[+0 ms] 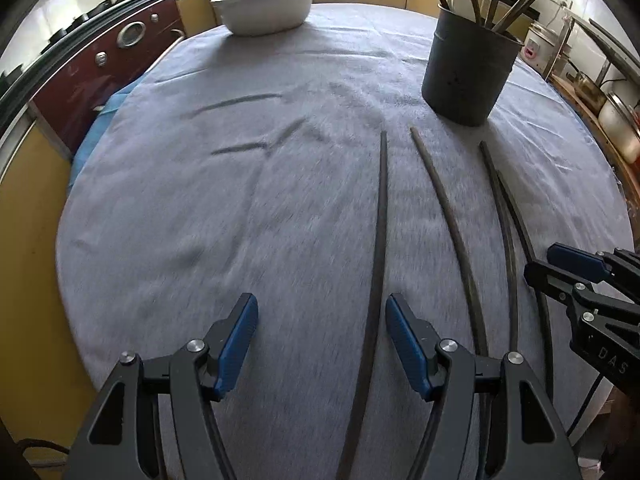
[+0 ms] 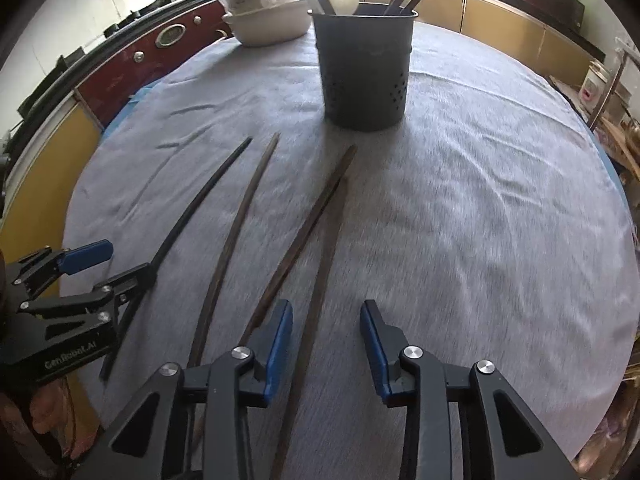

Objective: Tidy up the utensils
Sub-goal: 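Move both open tools over the remaining dark chopsticks on the cloth, then close the left and right tools each on a dark chopstick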

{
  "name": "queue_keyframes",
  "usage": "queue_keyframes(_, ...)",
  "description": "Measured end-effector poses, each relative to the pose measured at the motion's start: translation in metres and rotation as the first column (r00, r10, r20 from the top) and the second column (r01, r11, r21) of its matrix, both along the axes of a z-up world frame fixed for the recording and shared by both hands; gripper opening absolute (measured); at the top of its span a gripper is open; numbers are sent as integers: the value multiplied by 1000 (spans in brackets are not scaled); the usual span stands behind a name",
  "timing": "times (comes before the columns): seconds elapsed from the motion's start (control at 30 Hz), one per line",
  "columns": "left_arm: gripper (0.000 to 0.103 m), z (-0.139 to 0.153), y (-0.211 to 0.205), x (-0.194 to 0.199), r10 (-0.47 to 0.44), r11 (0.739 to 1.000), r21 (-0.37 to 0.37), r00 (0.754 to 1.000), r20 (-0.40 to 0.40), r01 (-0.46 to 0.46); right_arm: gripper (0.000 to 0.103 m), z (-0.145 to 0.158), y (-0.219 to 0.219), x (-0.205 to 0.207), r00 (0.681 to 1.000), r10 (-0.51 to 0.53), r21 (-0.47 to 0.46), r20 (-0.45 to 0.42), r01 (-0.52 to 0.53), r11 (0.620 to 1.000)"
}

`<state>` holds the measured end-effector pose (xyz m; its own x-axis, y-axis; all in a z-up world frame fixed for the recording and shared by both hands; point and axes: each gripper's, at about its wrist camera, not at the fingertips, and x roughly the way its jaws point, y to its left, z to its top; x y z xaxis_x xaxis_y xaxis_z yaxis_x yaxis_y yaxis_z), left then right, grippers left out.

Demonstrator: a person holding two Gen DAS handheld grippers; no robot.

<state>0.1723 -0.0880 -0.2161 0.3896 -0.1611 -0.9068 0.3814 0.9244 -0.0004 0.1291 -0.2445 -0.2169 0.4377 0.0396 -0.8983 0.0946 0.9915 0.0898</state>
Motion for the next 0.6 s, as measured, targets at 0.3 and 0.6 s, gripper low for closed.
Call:
queue_keyframes(0.3, 73, -1, -28, 59, -9, 1000, -3, 999, -52, 9, 36, 2, -9, 53, 996, -31, -39, -80, 28, 999)
queue_keyframes(0.6, 67, 0, -54, 92, -27, 999, 14, 996, -79, 28, 14, 5, -13, 75, 993, -55, -61, -108, 49, 997)
